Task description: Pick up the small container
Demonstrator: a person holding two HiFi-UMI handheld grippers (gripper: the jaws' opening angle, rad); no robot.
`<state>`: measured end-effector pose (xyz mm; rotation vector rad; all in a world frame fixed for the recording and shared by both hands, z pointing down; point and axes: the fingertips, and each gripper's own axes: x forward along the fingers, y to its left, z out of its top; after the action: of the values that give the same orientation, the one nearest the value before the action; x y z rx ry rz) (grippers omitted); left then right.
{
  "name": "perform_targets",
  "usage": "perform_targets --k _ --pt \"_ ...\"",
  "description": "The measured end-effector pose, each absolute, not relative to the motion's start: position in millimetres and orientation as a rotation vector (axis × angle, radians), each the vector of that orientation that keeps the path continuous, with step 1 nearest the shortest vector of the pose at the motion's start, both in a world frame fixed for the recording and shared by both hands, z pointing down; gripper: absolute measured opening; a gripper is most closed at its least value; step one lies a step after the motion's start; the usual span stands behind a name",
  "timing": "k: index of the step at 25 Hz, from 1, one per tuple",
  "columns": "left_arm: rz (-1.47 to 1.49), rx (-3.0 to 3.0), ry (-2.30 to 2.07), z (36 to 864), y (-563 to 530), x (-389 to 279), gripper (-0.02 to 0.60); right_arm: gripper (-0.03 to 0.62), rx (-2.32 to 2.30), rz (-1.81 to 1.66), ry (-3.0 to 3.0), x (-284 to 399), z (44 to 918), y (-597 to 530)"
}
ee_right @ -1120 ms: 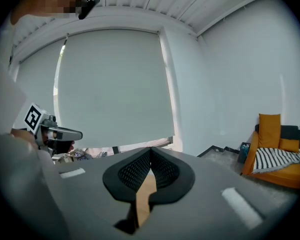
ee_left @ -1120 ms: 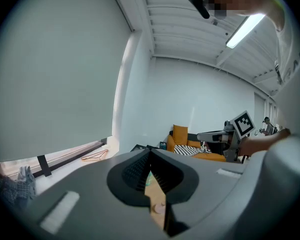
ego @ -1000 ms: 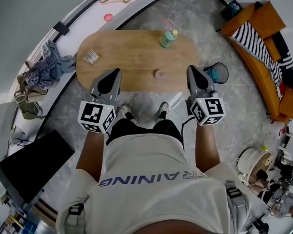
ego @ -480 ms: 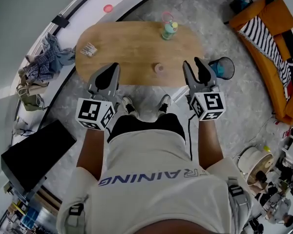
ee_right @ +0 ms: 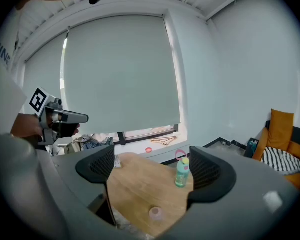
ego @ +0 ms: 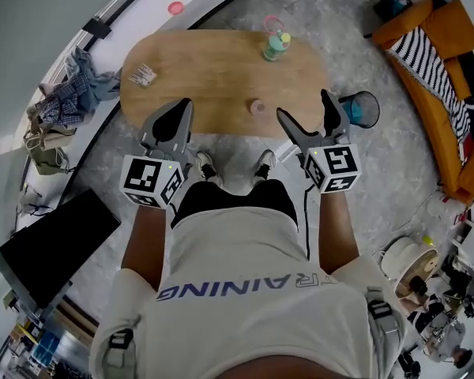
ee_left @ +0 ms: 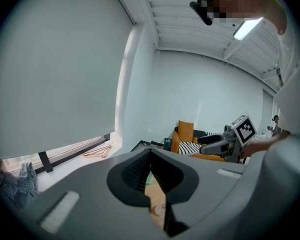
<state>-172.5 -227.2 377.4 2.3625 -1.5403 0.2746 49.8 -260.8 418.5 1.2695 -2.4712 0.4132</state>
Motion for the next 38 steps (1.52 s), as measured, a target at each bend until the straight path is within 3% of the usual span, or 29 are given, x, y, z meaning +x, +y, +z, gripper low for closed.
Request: perform_targets --k 7,13,29,38 --pt "0.29 2.339 -1.516 399.0 -227.5 -175.8 0.002 0.532 1.211 0.486 -2.386 45.5 473.5 -254.7" --pt "0.355 2.287 -1.466 456.0 -226.4 -170.7 0.002 0.588 1.14 0.562 -2.36 33.1 569.7 -254.3" --pt "0.47 2.139 -1.428 623.9 -233.5 -172.4 0.002 0.548 1.056 0.605 -2.206 5.9 836.5 -274.0" --pt "0.511 2.072 -1.38 675.1 -222.4 -173.1 0.002 0.494 1.068 0.629 -2.18 -0.3 904.0 -279.2"
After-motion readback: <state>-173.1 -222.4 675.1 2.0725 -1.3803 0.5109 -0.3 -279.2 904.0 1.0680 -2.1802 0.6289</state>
